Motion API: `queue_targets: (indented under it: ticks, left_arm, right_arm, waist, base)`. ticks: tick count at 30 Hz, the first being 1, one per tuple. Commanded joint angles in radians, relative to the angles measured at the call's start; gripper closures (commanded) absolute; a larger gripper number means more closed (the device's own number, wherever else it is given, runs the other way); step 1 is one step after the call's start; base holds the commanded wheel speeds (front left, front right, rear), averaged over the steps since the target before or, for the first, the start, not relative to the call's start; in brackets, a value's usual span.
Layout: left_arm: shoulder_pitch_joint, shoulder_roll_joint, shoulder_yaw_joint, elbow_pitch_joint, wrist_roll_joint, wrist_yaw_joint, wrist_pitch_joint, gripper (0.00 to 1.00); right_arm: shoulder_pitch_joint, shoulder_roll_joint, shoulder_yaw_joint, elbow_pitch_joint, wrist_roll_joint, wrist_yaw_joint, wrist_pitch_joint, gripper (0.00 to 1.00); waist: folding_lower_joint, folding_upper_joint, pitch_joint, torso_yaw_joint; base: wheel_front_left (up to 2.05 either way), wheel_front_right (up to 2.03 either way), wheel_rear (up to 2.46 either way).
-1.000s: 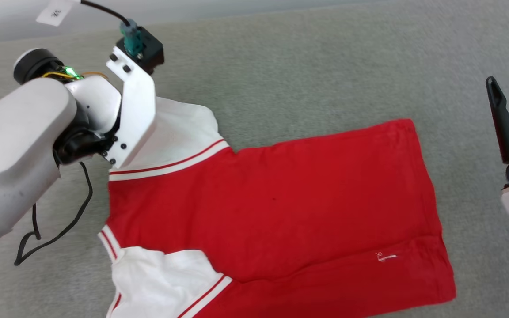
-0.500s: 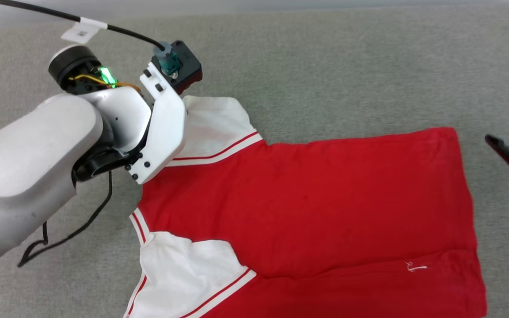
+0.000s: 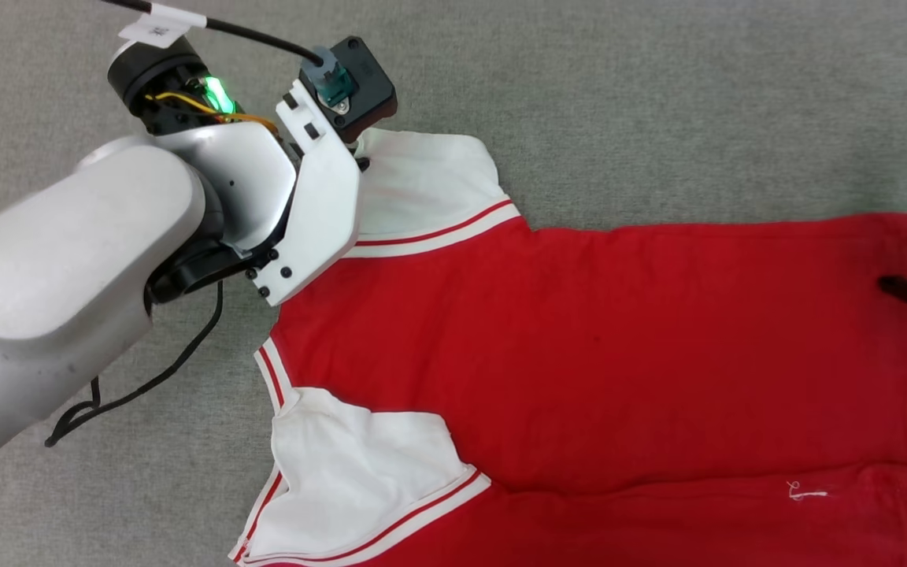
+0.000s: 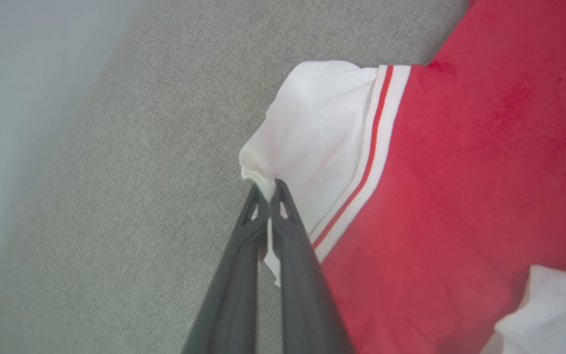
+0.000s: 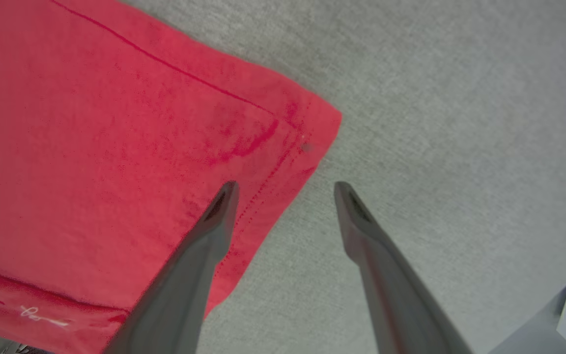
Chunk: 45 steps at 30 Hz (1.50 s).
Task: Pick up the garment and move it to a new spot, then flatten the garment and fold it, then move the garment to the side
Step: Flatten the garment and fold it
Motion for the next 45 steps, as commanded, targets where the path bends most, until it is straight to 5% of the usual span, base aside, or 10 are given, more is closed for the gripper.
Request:
queue_targets:
  ticks: [1, 9, 10, 11, 25, 45]
  left_arm:
    - [-0.015, -0.002, -0.002, -0.004, 0.006, 0.001, -0.007, 1.0]
    - [-0.024, -0.009, -0.009, 0.008, 0.0, 0.001, -0.032, 1.0]
    - [-0.022, -0.009, -0.01, 0.012, -0.002, 0.001, -0.035, 1.0]
    - [-0.018, -0.008, -0.01, 0.017, -0.001, 0.001, -0.039, 1.0]
    - [0.1, 0.014, -0.02, 0.061, -0.035, 0.004, -0.133, 1.0]
    - [0.475, 0.189, -0.048, -0.239, -0.062, 0.105, -0.071, 1.0]
  right_arm:
    - [-0.01, 0.018, 0.001, 0.016, -0.005, -0.001, -0.004, 0.0]
    - [0.052, 0.064, 0.067, 0.089, 0.017, -0.001, -0.034, 0.0]
    - [0.057, 0.069, 0.07, 0.09, 0.026, -0.001, -0.049, 0.15]
    - [0.057, 0.074, 0.072, 0.09, 0.031, -0.001, -0.065, 1.0]
    - [0.072, 0.014, 0.123, 0.054, 0.065, -0.001, -0.341, 1.0]
    - [0.42, -0.081, 0.118, -0.013, 0.126, -0.001, -0.59, 1.0]
  waist:
    - [0.0, 0.0, 0.023, 0.015]
    - [0.0, 0.0, 0.061, 0.028]
    - [0.0, 0.0, 0.062, 0.027]
    - [0.0, 0.0, 0.06, 0.025]
    - [0.0, 0.0, -0.151, -0.009]
    - [0.0, 0.0, -0.38, 0.019]
  base:
    - [0.0, 0.0, 0.0]
    - [0.0, 0.0, 0.0]
    - [0.0, 0.0, 0.0]
    - [0.0, 0.0, 0.0]
    - [0.0, 0.0, 0.0]
    - [0.0, 0.0, 0.0]
